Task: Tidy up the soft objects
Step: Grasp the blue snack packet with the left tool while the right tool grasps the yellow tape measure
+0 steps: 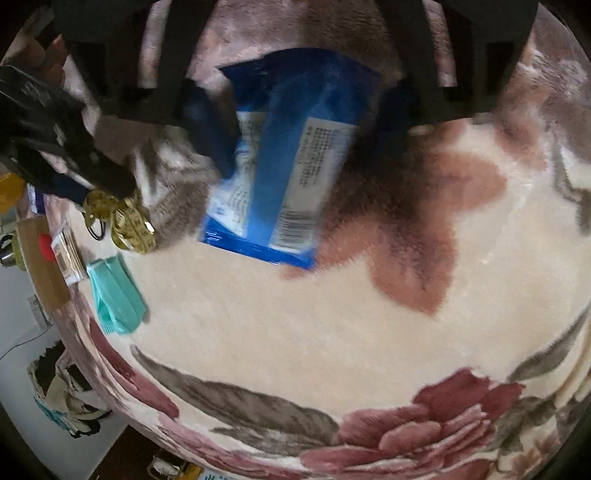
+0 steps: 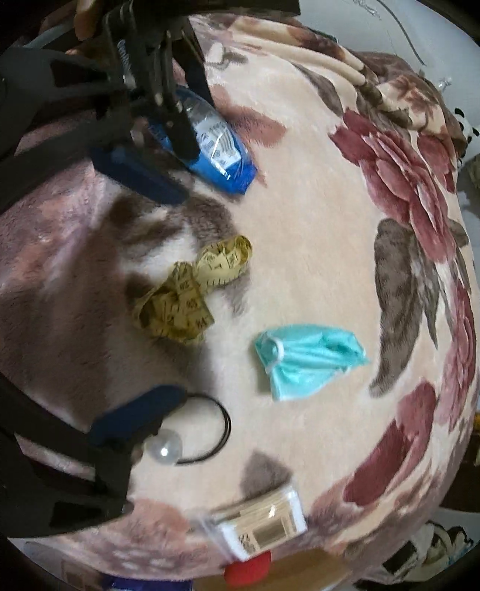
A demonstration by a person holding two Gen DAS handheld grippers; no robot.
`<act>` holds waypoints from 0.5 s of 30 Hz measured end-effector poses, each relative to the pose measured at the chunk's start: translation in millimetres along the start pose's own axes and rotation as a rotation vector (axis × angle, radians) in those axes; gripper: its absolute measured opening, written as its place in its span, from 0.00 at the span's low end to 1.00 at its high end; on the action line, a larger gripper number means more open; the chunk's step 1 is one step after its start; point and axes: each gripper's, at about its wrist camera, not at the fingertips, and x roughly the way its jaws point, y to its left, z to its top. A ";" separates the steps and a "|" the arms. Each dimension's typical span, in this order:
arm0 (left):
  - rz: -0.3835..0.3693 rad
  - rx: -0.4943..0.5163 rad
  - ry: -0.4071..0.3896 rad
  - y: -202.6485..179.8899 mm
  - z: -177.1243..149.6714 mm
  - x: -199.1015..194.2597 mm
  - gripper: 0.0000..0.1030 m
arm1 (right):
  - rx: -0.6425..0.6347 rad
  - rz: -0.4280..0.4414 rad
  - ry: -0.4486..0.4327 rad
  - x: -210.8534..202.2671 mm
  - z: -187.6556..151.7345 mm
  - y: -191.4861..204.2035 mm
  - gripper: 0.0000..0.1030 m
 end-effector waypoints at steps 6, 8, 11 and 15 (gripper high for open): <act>0.019 -0.018 -0.045 -9.7 -8.3 -13.7 0.45 | 0.023 0.034 -0.028 -11.6 -13.4 -6.8 0.38; 0.002 -0.020 -0.060 -14.6 -13.3 -20.7 0.45 | 0.037 0.041 -0.038 -20.1 -21.5 -10.3 0.38; 0.005 0.002 -0.074 -26.4 -21.4 -29.9 0.45 | 0.060 0.048 -0.052 -33.1 -33.3 -15.2 0.38; 0.005 0.042 -0.084 -42.8 -32.2 -40.8 0.45 | 0.098 0.045 -0.062 -49.6 -51.2 -26.2 0.38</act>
